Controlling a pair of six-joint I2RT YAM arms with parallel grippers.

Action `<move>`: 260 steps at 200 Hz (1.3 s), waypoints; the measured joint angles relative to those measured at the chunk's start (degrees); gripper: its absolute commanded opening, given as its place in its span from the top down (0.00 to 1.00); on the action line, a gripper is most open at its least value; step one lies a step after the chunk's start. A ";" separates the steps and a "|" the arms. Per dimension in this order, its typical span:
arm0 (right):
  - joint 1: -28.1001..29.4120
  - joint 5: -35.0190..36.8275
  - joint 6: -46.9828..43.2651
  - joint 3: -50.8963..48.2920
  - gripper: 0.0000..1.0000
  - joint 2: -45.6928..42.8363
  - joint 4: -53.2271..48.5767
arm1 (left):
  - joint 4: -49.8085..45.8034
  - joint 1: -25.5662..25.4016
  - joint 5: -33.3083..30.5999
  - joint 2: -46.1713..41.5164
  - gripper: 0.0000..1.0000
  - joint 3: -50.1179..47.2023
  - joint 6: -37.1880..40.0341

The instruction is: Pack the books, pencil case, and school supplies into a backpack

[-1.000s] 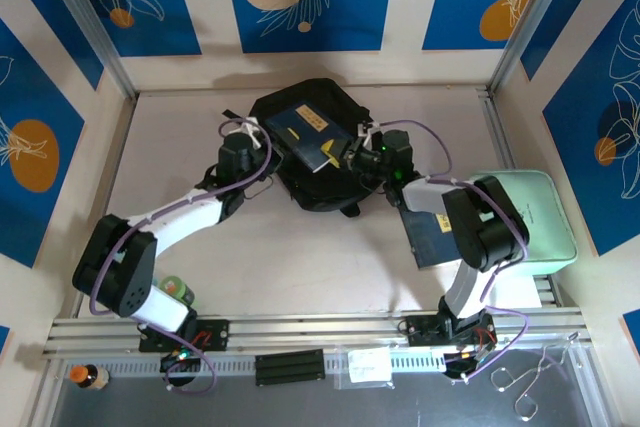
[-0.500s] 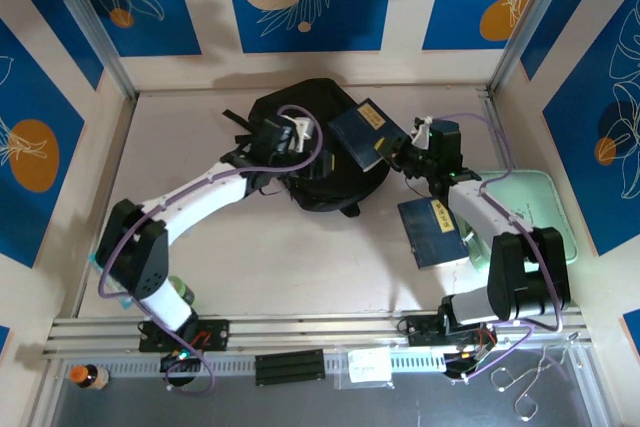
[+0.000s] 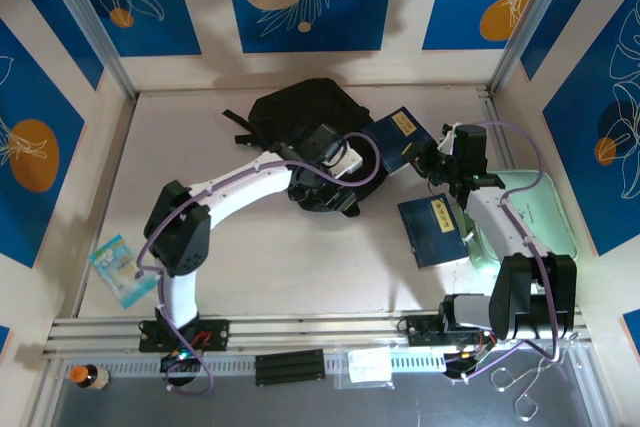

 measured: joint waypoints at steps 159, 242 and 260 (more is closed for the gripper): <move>-1.38 -1.55 -1.62 -1.66 1.00 -3.32 0.07 | -13.40 0.00 -6.36 9.03 0.78 12.76 10.14; -2.34 -0.83 -1.64 -1.75 1.00 -6.78 -1.46 | -12.07 0.85 -7.67 8.22 0.94 12.85 7.43; -2.34 -0.28 -1.66 -1.75 1.00 -8.76 -2.10 | -9.99 2.10 -6.93 5.81 0.94 11.02 5.81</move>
